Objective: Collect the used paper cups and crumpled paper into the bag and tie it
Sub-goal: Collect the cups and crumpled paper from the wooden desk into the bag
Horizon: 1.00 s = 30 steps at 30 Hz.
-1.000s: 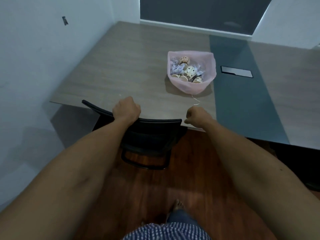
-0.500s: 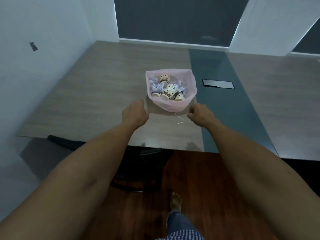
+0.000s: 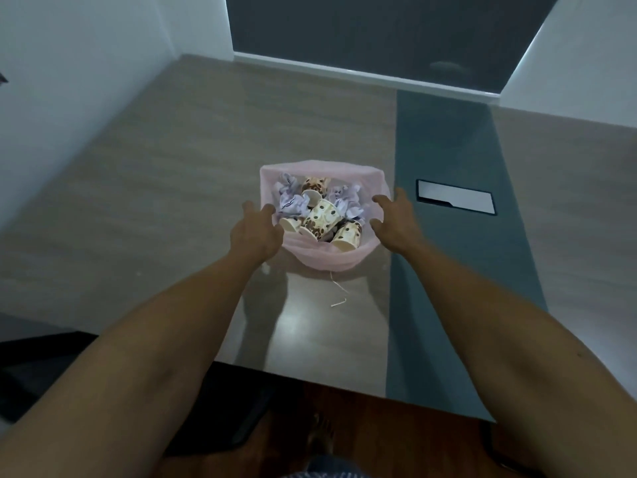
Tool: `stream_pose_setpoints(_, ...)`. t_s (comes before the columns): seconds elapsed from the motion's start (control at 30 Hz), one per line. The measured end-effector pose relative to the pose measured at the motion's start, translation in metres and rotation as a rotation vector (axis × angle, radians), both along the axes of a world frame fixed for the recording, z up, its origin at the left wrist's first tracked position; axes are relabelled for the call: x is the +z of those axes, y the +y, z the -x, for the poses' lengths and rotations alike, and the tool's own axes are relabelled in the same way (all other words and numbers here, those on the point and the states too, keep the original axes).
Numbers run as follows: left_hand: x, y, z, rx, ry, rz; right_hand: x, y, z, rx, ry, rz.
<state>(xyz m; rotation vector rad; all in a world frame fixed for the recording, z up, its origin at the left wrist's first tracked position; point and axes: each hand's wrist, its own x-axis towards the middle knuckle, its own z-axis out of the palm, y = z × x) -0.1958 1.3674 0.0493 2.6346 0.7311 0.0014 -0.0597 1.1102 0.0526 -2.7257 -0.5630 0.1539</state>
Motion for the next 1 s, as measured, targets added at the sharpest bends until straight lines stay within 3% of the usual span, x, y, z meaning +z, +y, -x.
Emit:
stream_pose_setpoints(0.3,-0.045,0.015,-0.037,0.041,0.049,0.093,-0.021,0.023,-0.057,0.079,0.03,-0.015)
stream_pose_setpoints(0.5,-0.053,0.014,-0.037,0.036,-0.052,0.192,-0.018,0.032,-0.055,0.098,-0.012,-0.046)
stream_pose_setpoints(0.77,-0.008,0.03,-0.014,0.059,-0.193,0.193,0.033,0.065,-0.028,0.262,-0.049,-0.186)
stream_pose_setpoints(1.0,0.055,0.087,0.063,0.177,-0.293,0.079,0.079,0.153,0.008,0.452,-0.071,-0.243)
